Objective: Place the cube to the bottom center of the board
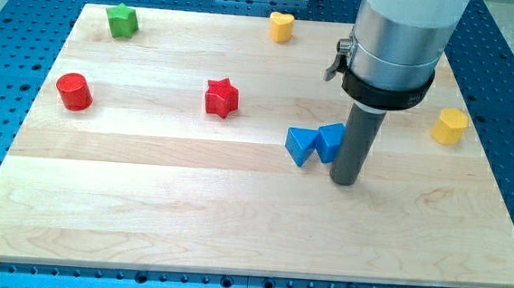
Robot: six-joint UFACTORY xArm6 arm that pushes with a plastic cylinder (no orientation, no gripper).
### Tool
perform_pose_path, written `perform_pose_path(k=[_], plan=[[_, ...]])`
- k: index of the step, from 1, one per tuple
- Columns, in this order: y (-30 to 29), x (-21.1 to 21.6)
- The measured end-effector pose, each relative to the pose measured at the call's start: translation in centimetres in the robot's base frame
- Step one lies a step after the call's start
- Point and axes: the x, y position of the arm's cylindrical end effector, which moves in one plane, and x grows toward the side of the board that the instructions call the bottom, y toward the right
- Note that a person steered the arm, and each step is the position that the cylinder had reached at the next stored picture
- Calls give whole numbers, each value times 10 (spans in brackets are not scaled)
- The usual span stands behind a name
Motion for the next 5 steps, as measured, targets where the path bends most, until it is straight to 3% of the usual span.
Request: perform_pose_path(k=[3,4,5], plan=[[-13,-1],[64,10],[92,-13]])
